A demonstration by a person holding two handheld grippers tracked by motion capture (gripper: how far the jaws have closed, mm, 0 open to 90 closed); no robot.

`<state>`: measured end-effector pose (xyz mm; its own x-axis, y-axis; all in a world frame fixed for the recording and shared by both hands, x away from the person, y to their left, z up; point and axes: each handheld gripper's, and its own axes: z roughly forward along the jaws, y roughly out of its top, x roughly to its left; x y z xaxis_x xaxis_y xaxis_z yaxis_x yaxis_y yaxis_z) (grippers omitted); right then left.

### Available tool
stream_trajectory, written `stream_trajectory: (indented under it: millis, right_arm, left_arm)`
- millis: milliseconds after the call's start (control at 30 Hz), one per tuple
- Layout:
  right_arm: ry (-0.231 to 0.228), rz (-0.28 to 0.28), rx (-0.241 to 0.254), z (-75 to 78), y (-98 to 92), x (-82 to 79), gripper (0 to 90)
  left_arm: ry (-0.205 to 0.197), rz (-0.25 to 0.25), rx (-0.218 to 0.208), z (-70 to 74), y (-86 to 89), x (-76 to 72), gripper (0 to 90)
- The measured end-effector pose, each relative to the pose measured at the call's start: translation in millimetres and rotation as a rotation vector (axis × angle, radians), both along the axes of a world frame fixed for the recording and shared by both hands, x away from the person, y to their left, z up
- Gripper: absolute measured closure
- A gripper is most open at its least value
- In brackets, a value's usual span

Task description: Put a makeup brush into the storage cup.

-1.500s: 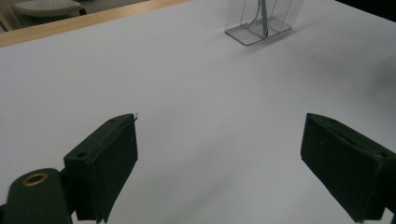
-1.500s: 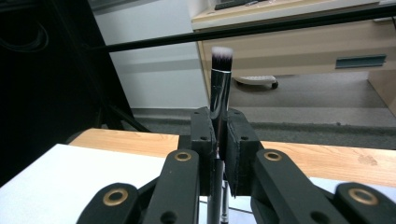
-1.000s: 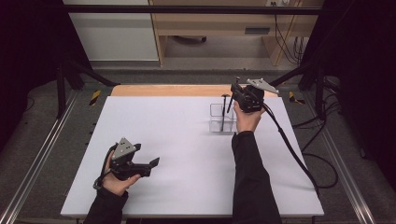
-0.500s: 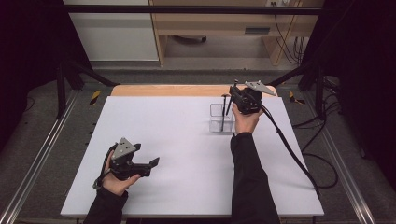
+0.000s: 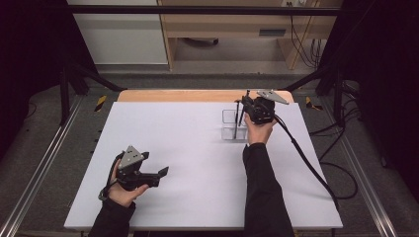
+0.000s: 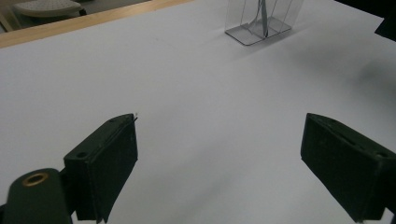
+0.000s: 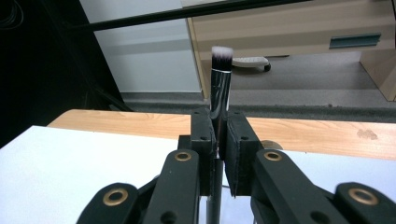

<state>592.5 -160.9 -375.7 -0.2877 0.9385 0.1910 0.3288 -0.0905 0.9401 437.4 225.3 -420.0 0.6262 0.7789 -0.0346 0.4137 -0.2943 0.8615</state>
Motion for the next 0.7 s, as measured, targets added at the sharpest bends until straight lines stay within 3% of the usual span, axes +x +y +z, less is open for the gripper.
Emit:
stream_trajectory:
  millis: [700]
  right_arm:
    - [0.042, 0.008, -0.034, -20.8, 2.8, 0.4, 83.8]
  left_arm:
    - [0.003, -0.001, 0.009, -0.8, -0.7, 0.4, 10.4]
